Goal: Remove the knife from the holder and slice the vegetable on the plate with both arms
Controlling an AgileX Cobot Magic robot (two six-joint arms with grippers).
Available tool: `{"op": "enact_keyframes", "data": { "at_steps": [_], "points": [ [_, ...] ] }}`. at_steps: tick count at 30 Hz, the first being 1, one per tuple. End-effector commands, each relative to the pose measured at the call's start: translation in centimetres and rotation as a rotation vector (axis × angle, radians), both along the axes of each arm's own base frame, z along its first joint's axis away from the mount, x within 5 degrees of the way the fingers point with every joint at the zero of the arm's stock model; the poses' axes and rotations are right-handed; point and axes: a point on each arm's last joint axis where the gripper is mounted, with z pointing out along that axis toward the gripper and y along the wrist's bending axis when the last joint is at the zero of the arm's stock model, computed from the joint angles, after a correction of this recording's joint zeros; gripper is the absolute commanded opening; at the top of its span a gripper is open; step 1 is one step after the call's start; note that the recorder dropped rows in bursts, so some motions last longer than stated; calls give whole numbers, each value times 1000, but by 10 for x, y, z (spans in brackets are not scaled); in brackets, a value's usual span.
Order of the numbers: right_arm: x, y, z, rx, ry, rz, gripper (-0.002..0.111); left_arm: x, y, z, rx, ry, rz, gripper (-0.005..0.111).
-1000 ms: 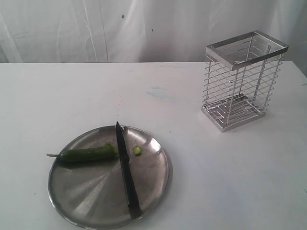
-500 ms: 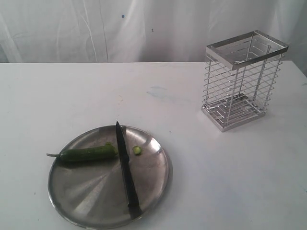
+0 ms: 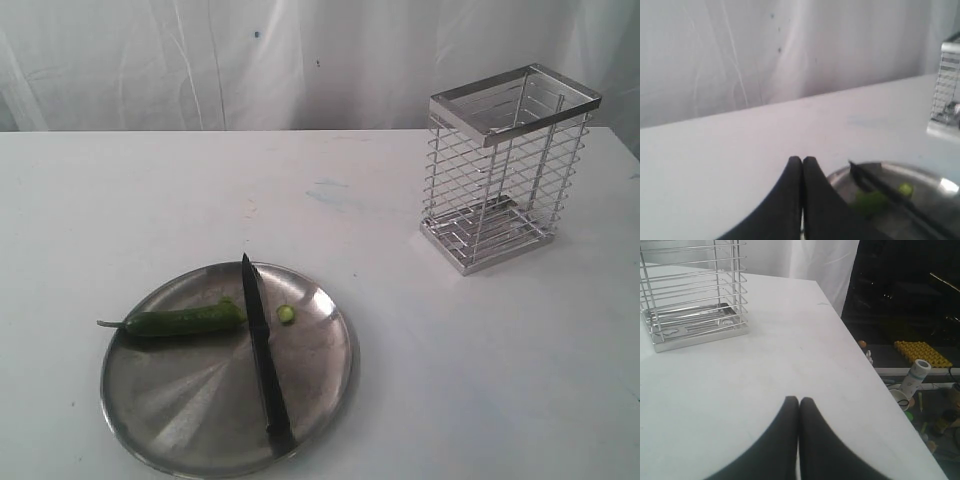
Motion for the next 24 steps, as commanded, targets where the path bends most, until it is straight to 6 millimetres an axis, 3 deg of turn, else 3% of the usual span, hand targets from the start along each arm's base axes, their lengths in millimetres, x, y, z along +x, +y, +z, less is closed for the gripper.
{"op": "enact_keyframes", "data": {
  "at_steps": [1, 3, 9, 24],
  "points": [
    [0, 0, 0, -6, 0, -5, 0, -13, 9, -43, -58, 33, 100, 0],
    [0, 0, 0, -6, 0, -5, 0, -22, 7, -58, -39, 174, 92, 0],
    [0, 0, 0, -5, -3, -3, 0, -33, 13, -76, 99, 349, 168, 0],
    [0, 0, 0, -6, 0, -3, 0, -34, 7, -77, 69, 363, 80, 0]
  ]
}}
